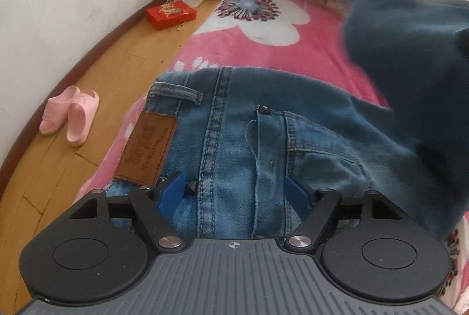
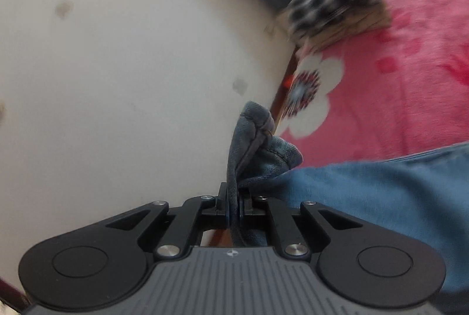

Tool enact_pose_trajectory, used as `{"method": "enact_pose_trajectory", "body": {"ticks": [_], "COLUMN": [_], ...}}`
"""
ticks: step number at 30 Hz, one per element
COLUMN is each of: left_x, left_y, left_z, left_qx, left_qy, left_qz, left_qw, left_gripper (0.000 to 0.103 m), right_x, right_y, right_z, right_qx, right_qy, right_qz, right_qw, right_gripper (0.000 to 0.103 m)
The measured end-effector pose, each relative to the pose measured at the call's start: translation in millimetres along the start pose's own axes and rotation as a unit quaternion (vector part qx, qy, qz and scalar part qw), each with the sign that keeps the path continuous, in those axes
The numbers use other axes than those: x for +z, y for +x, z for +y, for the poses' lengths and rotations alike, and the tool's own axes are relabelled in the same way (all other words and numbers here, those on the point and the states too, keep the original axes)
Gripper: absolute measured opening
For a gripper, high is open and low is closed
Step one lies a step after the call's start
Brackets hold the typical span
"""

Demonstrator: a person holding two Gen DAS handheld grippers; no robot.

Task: Fold clothes
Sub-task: 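Fold the held leg end over onto the jeans with the right gripper, then open the right gripper and lift it away from the folded jeans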

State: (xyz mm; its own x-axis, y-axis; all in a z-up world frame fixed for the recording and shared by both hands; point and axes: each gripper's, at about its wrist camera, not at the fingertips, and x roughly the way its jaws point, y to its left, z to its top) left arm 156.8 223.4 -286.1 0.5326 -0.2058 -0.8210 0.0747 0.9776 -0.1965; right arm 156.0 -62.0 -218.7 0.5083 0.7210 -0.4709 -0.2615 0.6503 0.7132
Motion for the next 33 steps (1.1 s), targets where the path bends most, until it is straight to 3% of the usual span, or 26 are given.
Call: {"method": "enact_pose_trajectory", "body": {"ticks": [5,9,16,20,23,25,27,31,33], "left_x": [2,-7,-19,-17,-16,-17,-18,-17,-16], "left_y": [-36,-67,-84,-76,-71,-69,-64,-57,-53], "left_z": [35,81,126,129,131,133,133,133,132], "left_qx": [-0.028,-0.045,-0.096,-0.12,-0.135,-0.147,-0.146,-0.155,-0.16], "left_qy": [-0.071,-0.16,-0.27,-0.294,-0.306,-0.311,-0.307,-0.304,-0.297], "left_qz": [-0.01,-0.013,-0.019,-0.022,-0.019,-0.016,-0.01,0.0,0.007], "left_qw": [0.9971,0.9861,0.958,0.9481,0.9421,0.9389,0.9403,0.94,0.9414], "left_gripper": [0.074,0.073,0.073,0.073,0.073,0.074,0.074,0.074,0.074], "right_x": [-18,-39,-95,-128,-151,-162,-162,-142,-132], "right_y": [42,76,122,143,161,161,155,131,120], "right_z": [37,68,114,131,131,135,137,134,128], "right_qx": [-0.023,-0.063,-0.119,-0.146,-0.166,-0.171,-0.157,-0.086,-0.06], "right_qy": [-0.091,-0.188,-0.373,-0.467,-0.5,-0.525,-0.522,-0.463,-0.43], "right_qz": [0.042,0.07,0.119,0.139,0.17,0.169,0.171,0.198,0.214], "right_qw": [0.995,0.978,0.913,0.861,0.833,0.817,0.82,0.86,0.875], "right_gripper": [0.008,0.008,0.008,0.008,0.011,0.014,0.021,0.033,0.035]}}
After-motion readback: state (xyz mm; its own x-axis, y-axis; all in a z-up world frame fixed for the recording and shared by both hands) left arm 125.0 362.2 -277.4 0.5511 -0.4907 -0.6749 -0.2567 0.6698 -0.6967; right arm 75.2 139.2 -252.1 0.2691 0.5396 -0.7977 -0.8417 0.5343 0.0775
